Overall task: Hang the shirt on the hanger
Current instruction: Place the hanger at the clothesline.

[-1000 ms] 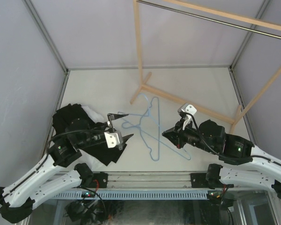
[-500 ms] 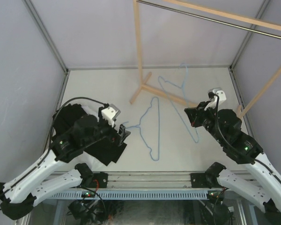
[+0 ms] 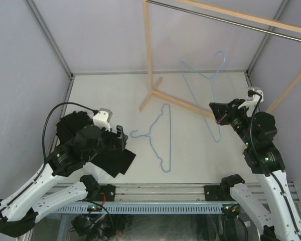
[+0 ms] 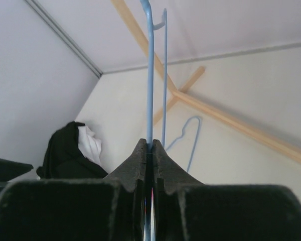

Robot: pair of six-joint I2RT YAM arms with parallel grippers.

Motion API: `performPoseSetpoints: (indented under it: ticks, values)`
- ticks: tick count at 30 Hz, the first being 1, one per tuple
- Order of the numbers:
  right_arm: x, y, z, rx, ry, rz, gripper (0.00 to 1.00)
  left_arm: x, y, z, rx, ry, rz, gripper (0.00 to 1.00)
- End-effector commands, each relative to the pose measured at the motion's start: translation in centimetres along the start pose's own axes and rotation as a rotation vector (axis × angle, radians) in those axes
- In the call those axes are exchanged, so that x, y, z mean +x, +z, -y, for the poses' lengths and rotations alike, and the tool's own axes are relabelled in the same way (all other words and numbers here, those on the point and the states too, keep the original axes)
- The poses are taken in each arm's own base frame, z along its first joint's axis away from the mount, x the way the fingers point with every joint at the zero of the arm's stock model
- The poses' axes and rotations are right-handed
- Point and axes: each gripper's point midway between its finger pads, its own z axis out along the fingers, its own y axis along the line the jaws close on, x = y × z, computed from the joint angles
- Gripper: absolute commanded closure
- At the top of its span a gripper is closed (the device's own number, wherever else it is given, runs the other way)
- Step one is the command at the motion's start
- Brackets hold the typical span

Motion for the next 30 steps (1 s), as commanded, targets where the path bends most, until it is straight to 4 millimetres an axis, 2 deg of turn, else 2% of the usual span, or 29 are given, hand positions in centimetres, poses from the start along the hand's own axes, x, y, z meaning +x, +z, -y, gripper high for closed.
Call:
performPoseSetpoints:
  ticks: [1, 5, 8, 13, 18, 22, 30]
  values:
    - [-4.9, -1.3, -3.1, -0.145, 0.042, 0.162, 1.00, -2.9, -1.5, -1.7, -0.113, -0.099, 0.081, 0.00]
    - [-6.4, -1.8, -3.8, -0.186, 0.082, 0.209, 1.00, -3.0, -1.9, -2.1, -0.131, -0.075, 0.055, 0.00]
    - [-7.5, -1.9, -4.8, -0.251, 0.105, 0.229, 1.00, -3.8, -2.2, -2.3, -0.137, -0.071, 0.086, 0.00]
    - [-8.9, -1.6, -4.3, -0.266, 0.192, 0.249, 1.00, -4.6, -3.6, -3.9, -0.165, -0.050, 0.193, 0.00]
    - [-10.2, -1.4, -3.8, -0.283, 0.248, 0.268, 1.00, -3.5, -4.5, -6.0, -0.225, -0.097, 0.256, 0.00]
    - [-11.1, -1.3, -3.4, -0.286, 0.298, 0.284, 1.00, -1.7, -4.4, -7.6, -0.293, -0.113, 0.249, 0.00]
    - [-11.8, -0.9, -2.4, -0.274, 0.384, 0.310, 1.00, -1.3, -3.8, -7.3, -0.289, -0.103, 0.231, 0.00]
